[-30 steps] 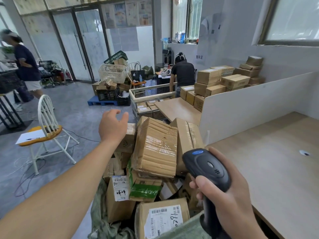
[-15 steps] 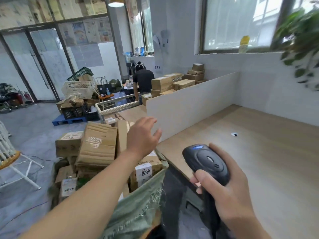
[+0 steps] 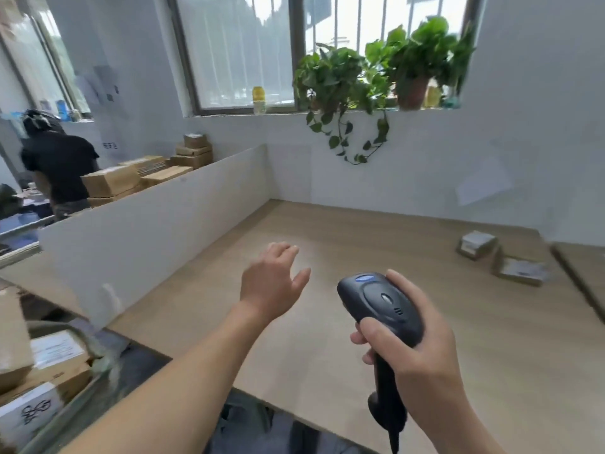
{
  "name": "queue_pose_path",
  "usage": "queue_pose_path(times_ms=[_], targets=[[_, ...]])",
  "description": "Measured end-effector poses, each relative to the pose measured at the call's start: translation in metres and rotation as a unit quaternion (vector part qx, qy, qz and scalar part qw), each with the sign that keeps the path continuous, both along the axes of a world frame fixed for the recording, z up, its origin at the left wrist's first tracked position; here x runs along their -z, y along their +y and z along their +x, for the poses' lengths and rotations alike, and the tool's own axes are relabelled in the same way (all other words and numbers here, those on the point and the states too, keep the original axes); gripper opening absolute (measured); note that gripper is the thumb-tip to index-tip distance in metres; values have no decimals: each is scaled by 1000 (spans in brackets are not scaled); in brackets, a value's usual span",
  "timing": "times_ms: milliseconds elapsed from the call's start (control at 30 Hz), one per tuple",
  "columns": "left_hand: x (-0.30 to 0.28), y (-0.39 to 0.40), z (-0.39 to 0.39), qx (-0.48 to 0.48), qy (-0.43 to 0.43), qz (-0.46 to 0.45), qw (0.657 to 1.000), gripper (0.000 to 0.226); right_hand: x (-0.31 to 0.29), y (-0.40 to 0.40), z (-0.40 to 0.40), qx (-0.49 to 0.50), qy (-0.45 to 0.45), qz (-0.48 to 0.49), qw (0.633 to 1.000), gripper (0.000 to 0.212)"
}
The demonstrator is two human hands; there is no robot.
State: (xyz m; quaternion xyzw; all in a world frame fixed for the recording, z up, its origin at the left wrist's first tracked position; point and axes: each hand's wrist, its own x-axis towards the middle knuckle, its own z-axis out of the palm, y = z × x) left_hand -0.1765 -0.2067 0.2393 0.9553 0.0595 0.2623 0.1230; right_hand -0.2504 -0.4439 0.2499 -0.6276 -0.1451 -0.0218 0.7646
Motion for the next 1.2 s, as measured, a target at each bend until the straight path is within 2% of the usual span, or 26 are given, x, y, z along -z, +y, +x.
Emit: queue_pose_path(times_ms=[133, 233, 367, 533, 667, 1033, 1200], targets=[[8, -61, 64, 74, 11, -5, 997, 51, 1, -48, 25, 80, 16, -4, 997, 66], [17, -99, 113, 133, 26, -2, 991, 52, 2, -76, 46, 143, 16, -16, 989, 75], [25, -144, 180, 209, 38, -11, 977, 65, 2, -102, 80, 218, 27, -21, 975, 84], [33, -188, 252, 281, 62, 17, 957, 54, -2, -118, 122, 315, 27, -26, 948, 62], [40, -216, 293, 326, 79, 25, 942, 54, 2, -129, 148, 369, 29, -28, 928, 59], [54, -269, 381, 357, 96, 15, 929, 52, 14, -172, 238, 379, 46, -21, 924, 52], [70, -301, 431, 343, 119, 30, 931, 49, 34, -209, 295, 352, 68, -7, 934, 60]])
